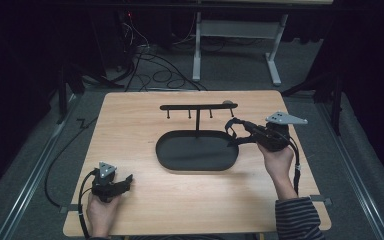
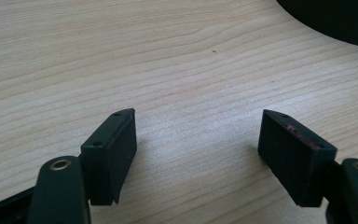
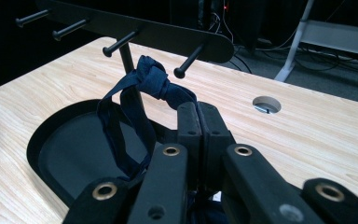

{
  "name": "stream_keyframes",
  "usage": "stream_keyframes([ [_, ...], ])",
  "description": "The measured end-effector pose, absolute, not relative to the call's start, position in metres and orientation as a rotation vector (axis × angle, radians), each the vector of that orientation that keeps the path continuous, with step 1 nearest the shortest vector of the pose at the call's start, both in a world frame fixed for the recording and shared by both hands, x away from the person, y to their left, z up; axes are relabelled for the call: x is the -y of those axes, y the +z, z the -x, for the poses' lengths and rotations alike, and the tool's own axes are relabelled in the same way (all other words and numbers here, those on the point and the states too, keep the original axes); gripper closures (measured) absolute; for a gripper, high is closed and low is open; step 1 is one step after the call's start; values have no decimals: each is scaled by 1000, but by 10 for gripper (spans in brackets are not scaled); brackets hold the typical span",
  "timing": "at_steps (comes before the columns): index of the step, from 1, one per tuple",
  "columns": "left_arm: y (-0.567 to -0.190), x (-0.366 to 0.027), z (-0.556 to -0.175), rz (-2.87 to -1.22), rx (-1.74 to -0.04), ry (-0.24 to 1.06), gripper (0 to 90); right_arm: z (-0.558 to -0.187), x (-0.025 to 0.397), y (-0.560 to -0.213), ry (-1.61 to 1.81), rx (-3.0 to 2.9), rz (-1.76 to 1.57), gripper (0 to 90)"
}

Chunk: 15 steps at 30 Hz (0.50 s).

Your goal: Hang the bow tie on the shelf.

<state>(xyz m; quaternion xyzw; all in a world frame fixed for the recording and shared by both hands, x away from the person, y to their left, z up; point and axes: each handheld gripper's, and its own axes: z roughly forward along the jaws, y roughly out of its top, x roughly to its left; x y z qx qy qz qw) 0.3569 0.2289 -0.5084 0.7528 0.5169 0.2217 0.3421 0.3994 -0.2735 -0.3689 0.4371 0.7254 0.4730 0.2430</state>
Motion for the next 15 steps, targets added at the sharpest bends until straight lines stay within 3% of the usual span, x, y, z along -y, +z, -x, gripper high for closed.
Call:
stream_keyframes([
  [15,-508,-229,-357,-1960,-1343,576,284,-416,273,-366,1273,-1938,-1222,900],
])
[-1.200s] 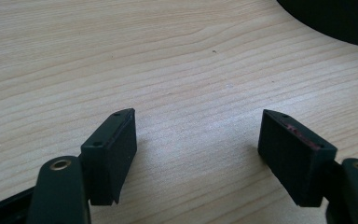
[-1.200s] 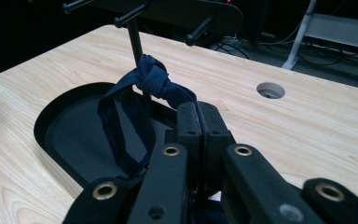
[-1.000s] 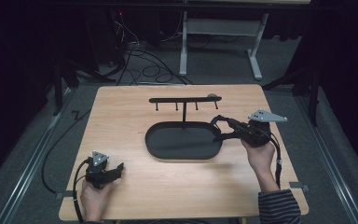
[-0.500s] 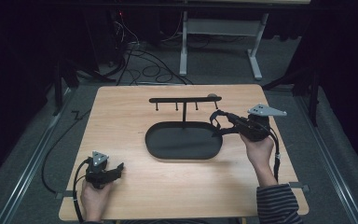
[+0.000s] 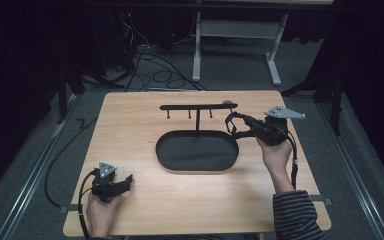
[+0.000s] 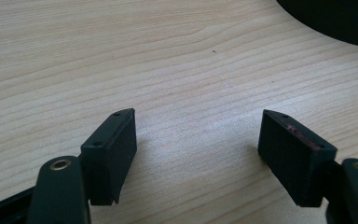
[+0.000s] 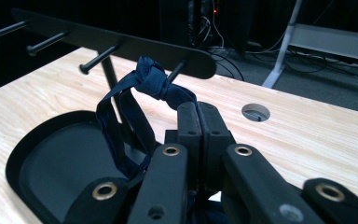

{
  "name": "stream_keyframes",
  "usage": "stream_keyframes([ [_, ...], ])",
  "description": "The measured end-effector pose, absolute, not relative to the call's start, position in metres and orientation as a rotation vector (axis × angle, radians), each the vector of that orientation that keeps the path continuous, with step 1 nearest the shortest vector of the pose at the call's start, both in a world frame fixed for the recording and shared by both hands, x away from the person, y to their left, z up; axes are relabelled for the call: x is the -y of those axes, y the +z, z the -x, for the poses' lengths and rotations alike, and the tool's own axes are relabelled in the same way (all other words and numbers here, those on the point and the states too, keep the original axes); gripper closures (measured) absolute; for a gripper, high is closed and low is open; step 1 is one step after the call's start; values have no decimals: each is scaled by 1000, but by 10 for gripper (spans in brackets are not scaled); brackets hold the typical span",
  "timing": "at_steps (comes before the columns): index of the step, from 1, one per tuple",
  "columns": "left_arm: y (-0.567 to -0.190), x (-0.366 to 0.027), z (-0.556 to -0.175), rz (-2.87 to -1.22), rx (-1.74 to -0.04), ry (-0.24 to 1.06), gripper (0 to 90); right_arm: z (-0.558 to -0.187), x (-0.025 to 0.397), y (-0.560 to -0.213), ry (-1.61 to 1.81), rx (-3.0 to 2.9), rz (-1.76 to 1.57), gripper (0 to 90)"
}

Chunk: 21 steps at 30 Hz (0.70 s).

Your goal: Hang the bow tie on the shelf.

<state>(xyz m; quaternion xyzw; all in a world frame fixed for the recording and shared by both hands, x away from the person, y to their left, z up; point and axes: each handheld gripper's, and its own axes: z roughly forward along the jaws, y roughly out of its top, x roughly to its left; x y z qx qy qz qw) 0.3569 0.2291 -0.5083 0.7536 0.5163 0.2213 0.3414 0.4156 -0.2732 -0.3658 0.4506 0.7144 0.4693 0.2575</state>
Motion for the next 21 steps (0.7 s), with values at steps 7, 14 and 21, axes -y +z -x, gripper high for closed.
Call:
stream_keyframes([
  [7,-508,-229,-357,-1960,-1343,576,284,-421,270,-366,1267,-1933,-1221,900],
  [14,-508,-229,-357,-1960,-1343,576,283,-428,267,-367,1257,-1926,-1238,900],
  [21,-508,-229,-357,-1960,-1343,575,283,-436,268,-369,1241,-1920,-1255,900],
])
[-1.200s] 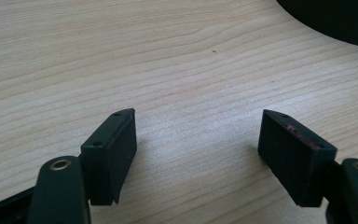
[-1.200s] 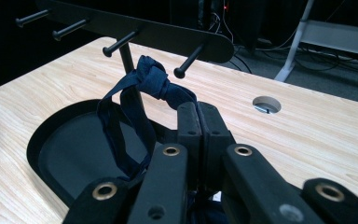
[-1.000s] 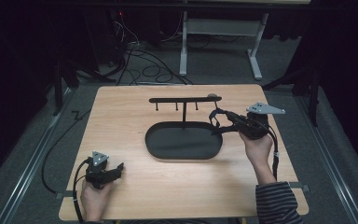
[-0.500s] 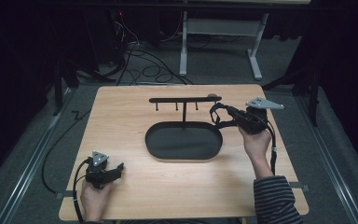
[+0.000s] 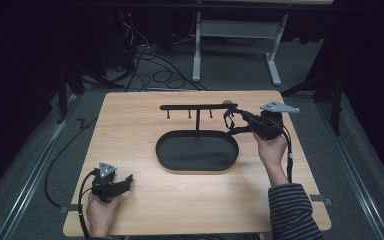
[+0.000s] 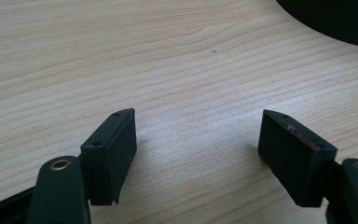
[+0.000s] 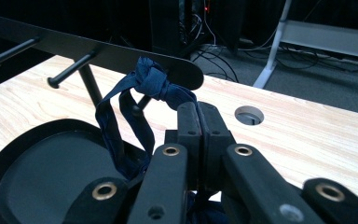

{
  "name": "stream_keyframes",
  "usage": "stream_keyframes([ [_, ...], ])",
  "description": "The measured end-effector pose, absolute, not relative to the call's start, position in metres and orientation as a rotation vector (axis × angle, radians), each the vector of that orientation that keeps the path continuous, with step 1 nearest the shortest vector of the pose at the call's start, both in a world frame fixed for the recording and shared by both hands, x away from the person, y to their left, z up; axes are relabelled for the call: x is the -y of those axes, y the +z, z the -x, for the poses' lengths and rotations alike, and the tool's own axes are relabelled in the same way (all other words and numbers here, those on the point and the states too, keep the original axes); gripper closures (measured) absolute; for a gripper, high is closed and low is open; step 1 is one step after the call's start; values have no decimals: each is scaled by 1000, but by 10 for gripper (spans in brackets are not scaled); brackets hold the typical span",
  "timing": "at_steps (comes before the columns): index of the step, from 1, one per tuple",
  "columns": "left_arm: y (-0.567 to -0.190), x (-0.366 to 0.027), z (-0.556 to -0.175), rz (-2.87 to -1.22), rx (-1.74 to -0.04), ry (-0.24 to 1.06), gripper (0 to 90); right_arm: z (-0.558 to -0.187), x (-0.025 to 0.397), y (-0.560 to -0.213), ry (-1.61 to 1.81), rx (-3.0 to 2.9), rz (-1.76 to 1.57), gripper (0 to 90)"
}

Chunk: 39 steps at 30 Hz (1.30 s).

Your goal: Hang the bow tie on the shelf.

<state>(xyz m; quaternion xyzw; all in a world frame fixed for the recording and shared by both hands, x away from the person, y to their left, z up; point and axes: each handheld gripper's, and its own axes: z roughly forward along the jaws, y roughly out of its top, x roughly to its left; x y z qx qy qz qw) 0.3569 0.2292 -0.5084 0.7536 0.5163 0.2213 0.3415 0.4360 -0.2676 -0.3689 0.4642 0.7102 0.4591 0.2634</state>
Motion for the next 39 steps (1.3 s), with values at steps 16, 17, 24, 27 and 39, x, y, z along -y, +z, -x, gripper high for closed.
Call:
stream_keyframes([
  [16,-508,-229,-357,-1960,-1342,574,283,-443,268,-377,1201,-1932,-1294,878],
  [17,-508,-229,-357,-1960,-1342,574,283,-443,268,-377,1200,-1932,-1297,878],
  [24,-508,-229,-357,-1961,-1343,573,282,-441,269,-376,1211,-1940,-1284,823],
  [27,-508,-229,-357,-1958,-1343,572,282,-438,271,-375,1223,-1929,-1282,775],
  [39,-508,-229,-357,-1957,-1343,575,282,-423,288,-369,1258,-1906,-1299,648],
])
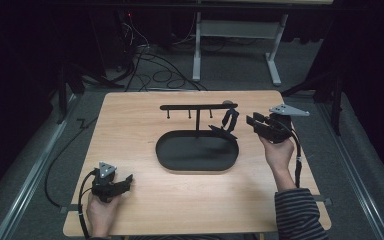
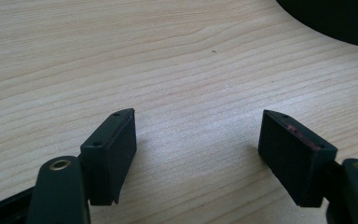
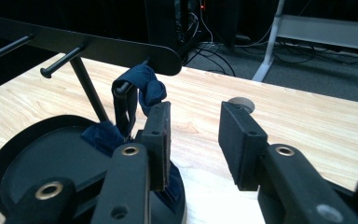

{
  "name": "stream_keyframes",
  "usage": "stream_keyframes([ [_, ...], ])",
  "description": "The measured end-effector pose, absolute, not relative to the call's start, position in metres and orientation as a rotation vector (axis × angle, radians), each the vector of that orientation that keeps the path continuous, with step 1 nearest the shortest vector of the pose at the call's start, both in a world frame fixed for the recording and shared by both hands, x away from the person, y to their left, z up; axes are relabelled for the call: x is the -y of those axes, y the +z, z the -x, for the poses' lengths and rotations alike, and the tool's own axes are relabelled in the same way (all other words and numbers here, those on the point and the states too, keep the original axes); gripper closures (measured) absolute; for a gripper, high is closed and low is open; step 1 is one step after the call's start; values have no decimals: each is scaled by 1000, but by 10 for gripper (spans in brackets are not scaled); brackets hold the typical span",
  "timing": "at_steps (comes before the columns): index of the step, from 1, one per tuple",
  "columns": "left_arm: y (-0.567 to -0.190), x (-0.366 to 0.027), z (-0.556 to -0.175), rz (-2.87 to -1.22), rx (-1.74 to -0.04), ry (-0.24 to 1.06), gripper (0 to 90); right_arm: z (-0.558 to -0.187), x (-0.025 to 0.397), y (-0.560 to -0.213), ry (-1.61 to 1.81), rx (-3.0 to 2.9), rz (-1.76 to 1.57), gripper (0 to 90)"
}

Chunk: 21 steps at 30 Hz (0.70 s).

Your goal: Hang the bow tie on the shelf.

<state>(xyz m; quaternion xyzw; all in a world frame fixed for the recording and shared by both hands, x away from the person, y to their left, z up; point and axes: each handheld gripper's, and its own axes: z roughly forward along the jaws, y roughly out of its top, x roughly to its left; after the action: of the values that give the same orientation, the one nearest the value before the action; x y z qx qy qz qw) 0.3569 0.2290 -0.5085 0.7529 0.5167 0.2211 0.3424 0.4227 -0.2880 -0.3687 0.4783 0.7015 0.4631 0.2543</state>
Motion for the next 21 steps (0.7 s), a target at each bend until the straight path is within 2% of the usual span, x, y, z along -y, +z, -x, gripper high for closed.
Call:
stream_keyframes([
  [10,-508,-229,-357,-1961,-1342,575,282,-412,302,-369,1283,-1887,-1323,591],
  [21,-508,-229,-357,-1960,-1343,576,282,-401,315,-371,1299,-1873,-1343,568],
])
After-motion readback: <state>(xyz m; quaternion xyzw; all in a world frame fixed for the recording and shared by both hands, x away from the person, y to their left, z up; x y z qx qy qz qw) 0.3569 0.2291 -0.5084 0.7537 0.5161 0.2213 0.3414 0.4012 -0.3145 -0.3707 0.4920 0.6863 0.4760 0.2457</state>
